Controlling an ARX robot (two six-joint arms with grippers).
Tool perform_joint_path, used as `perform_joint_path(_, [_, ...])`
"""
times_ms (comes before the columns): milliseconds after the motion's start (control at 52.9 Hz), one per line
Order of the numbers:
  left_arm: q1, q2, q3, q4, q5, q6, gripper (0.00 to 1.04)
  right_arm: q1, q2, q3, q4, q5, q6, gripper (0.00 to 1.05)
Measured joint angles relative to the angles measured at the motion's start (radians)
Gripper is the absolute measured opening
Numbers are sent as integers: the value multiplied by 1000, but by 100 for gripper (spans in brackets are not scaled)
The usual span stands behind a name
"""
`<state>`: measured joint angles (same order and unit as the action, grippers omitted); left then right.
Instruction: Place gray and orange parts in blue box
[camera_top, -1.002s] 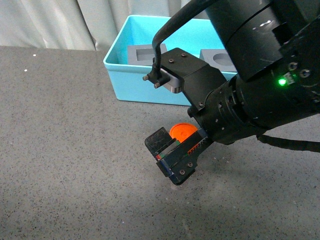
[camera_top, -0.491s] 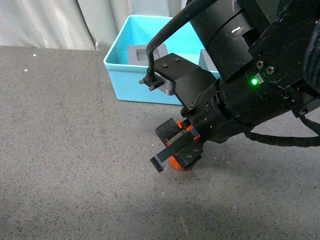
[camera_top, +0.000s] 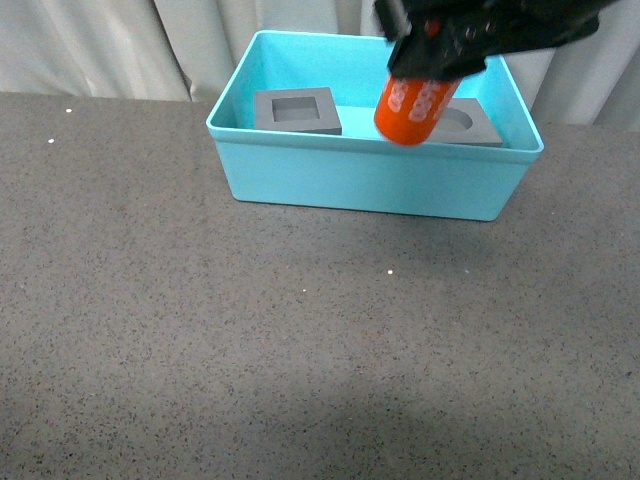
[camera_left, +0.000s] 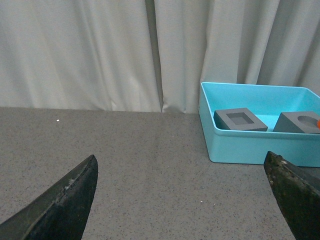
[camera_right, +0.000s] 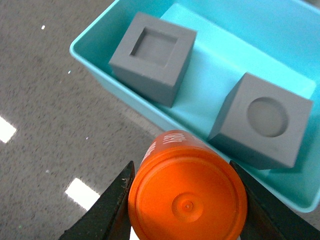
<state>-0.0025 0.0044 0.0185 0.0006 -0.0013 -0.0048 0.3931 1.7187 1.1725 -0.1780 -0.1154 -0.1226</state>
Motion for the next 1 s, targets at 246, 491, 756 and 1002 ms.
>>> perform_joint_path(246, [0,0,0,0,0,0,98,-68,172,233,-53,14,34,45])
perform_joint_path(491, [0,0,0,0,0,0,98,-64,409,458,-108,1,64,45])
perform_joint_path(756, [0,0,0,0,0,0,98,-48,556,590,-196,2,66,45])
perform_joint_path(1002, [0,0,0,0,0,0,98,-47,615,643,-222,-2,67,45])
